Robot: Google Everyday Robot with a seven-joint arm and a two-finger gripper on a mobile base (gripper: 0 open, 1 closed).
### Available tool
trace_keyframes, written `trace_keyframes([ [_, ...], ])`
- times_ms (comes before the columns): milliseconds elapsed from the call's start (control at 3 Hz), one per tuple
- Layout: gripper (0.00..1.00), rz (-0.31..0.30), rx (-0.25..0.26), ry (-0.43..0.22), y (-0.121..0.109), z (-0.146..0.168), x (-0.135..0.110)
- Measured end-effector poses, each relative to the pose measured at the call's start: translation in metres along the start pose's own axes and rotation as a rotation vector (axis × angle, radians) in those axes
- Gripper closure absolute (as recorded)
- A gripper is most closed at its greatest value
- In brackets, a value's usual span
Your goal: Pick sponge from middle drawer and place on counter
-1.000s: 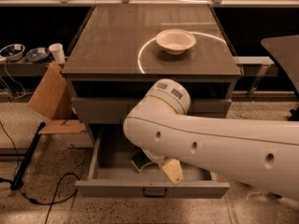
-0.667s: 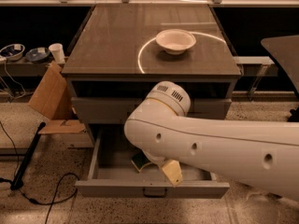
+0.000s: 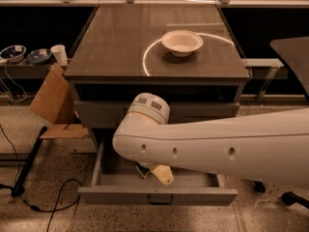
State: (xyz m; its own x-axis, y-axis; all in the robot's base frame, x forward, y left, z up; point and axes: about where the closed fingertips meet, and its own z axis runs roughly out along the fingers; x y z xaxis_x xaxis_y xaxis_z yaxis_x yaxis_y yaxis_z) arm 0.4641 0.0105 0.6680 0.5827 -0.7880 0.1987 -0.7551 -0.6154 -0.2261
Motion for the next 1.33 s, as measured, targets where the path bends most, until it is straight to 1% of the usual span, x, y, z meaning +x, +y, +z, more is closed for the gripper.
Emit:
trace_keyframes([
  [333,0.0,-0.071,0.032,0.013,-0.029,0.03,-0.014],
  [667,0.0,-0.135,0.022,0.007,-0.059,0.063,-0.017],
  [1000,0.0,-0.187,-0.044,-0.032,-0.093,0.117,-0.009],
  [1333,0.0,-0.207,-0.09,-0.045,-0.107,0.151,-0.005],
])
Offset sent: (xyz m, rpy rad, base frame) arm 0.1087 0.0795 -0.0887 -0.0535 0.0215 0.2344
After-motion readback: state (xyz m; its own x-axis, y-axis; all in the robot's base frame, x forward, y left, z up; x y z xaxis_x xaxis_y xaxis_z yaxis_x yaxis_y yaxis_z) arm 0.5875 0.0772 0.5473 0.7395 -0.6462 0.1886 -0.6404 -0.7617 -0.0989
